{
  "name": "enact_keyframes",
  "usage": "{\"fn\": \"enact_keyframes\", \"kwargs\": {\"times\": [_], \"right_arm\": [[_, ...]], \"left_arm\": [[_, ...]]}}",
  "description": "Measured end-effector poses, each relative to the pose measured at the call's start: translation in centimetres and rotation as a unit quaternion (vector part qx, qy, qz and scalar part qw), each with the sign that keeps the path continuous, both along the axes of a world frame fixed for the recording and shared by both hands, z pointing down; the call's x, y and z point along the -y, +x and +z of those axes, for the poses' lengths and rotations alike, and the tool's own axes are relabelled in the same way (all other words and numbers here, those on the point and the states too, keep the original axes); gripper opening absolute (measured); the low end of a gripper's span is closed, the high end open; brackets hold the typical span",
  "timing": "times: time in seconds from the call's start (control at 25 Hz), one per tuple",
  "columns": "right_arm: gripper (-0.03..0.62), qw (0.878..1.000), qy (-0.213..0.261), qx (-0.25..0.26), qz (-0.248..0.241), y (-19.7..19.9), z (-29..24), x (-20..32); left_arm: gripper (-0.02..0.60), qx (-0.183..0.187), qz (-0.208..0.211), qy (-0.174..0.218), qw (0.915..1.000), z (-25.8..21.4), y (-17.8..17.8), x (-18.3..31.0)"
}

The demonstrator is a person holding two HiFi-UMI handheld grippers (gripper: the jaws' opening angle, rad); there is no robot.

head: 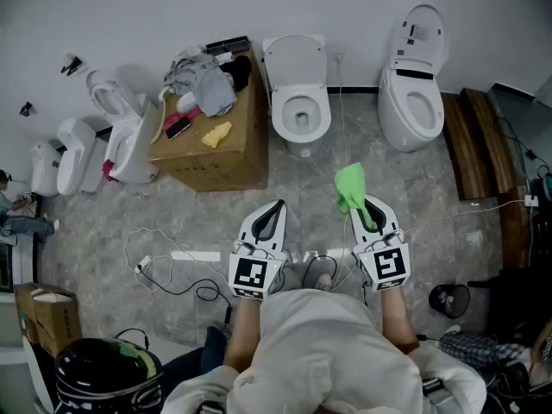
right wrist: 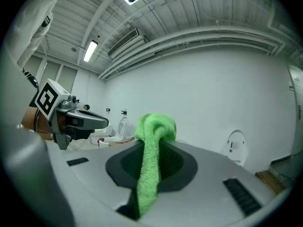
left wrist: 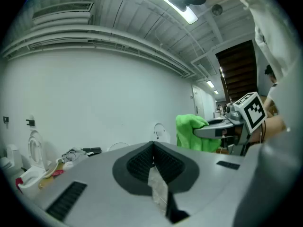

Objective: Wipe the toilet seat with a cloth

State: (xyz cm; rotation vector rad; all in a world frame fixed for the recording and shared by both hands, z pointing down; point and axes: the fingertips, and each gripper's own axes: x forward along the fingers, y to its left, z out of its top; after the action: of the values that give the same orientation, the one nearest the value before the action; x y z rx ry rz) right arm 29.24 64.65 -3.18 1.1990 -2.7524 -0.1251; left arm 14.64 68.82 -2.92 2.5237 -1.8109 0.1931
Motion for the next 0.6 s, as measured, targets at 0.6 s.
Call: {"fn": "enact_keyframes", "kwargs": {"times": [0.6], "right_arm": [[0.044, 1.000, -0.020, -0.004, 0.012, -5.2, 1.6, 8.3]], "left_arm": [[0.012, -0.007, 0.009, 0.005, 0.9999, 0.5, -4.4, 9.7]]}}
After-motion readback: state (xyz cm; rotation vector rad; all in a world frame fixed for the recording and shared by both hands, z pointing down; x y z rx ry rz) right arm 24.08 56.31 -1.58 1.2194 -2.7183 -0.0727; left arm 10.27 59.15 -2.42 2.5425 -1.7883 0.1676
